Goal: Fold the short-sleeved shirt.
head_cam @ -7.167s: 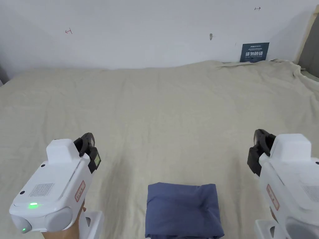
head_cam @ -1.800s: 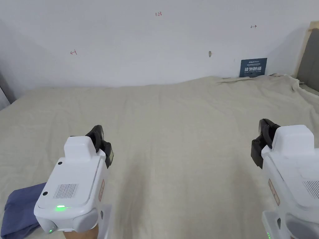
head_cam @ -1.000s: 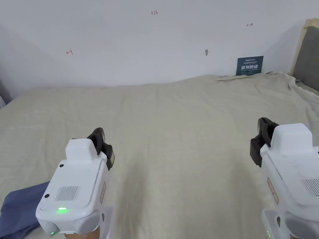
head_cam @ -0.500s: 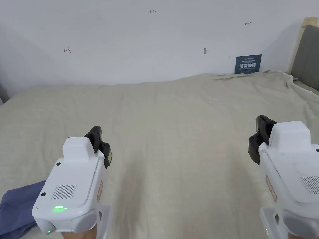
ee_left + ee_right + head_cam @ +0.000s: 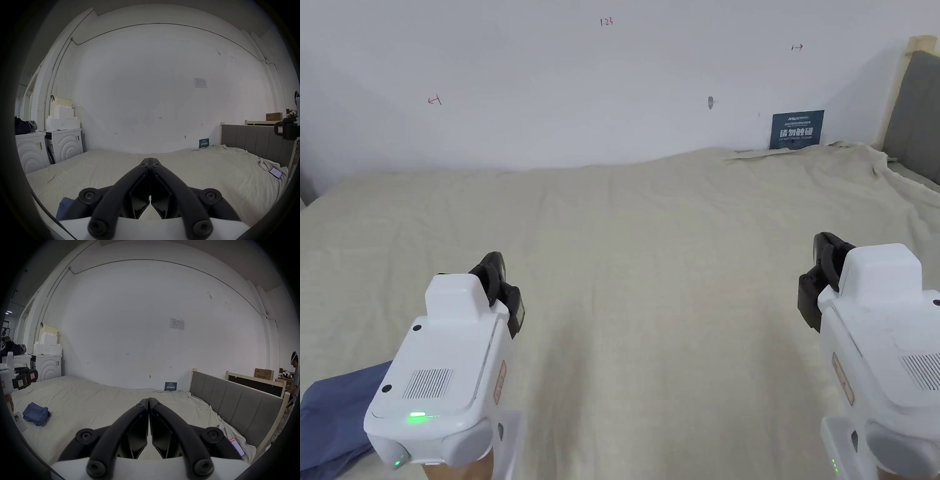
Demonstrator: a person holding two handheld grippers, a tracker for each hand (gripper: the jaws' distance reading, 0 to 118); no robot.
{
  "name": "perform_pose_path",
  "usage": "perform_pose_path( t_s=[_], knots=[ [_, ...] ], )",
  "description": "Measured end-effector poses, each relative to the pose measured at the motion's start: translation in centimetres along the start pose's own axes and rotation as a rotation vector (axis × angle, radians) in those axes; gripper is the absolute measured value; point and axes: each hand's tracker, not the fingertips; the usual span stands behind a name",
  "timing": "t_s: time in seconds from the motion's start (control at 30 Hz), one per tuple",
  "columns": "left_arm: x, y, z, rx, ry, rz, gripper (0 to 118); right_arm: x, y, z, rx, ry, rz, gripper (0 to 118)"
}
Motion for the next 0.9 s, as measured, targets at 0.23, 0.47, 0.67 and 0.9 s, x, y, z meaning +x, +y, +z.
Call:
perform_pose_path(
  t_s=[0.23, 0.47, 0.67, 0.9],
  knots=[
    [-0.11, 0.00, 0.00, -0.001, 0.002, 0.001, 0, 0.03, -0.05, -0.06, 0.002, 0.000, 0.001, 0],
    [-0.19, -0.03, 0.03, -0.001, 0.002, 0.002, 0, 0.02, -0.02, -0.13, 0.004, 0.002, 0.002, 0],
    [-0.28, 0.08, 0.03, 0.002, 0.004, 0.009, 0, 0.01, 0.00, -0.12, 0.005, -0.001, -0.003, 0],
    [-0.26, 0.13, -0.02, 0.007, 0.005, 0.006, 0, -0.11, 0.01, -0.10, 0.005, 0.000, 0.004, 0]
  ],
)
